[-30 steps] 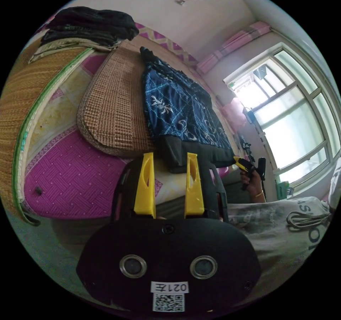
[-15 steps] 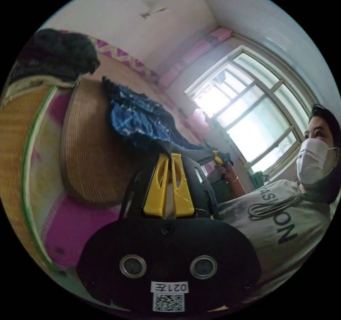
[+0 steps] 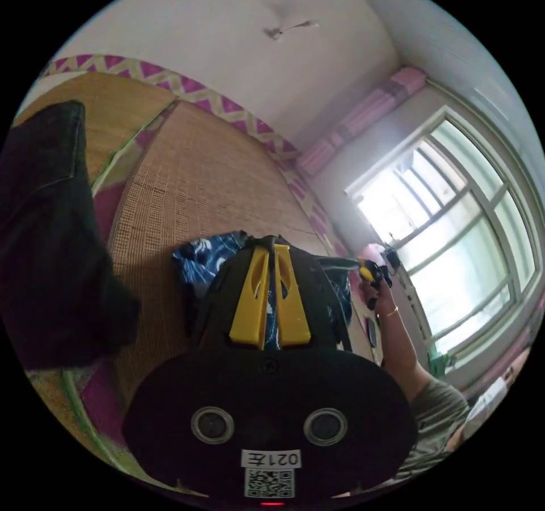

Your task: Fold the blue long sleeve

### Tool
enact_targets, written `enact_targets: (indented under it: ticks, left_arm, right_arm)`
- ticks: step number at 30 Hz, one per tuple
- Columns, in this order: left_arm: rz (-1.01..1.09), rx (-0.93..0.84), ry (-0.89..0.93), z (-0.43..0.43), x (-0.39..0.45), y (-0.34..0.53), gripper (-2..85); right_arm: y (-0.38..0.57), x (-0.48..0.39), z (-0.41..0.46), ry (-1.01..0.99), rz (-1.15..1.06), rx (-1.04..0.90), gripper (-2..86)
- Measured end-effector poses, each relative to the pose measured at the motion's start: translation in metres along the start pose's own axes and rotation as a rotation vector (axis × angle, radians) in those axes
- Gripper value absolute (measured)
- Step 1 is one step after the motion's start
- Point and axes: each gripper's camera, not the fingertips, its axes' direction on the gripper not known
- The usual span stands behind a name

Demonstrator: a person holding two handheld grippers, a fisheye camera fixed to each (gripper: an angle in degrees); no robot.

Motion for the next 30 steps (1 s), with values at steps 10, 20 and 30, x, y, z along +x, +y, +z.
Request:
enact_targets:
  ticks: [10, 20, 30]
  left_arm:
    - [0.05, -0.009, -0.088, 0.06, -0.043, 0.002, 6.5]
    - [0.198, -0.2, -0.148, 0.038, 0.002, 0.143, 11.3]
    - [0.075, -0.27, -0.141, 0.062, -0.003, 0.177, -0.1]
  right_arm:
    - [-0.027, 0.041, 0.028, 0.235, -0.139, 0.002, 10.1]
    - [0.097, -0.004, 0.014, 0.364, -0.281, -0.305, 13.7]
    - [0.152, 0.03, 0.053, 0.213, 0.004, -0.366, 1.4]
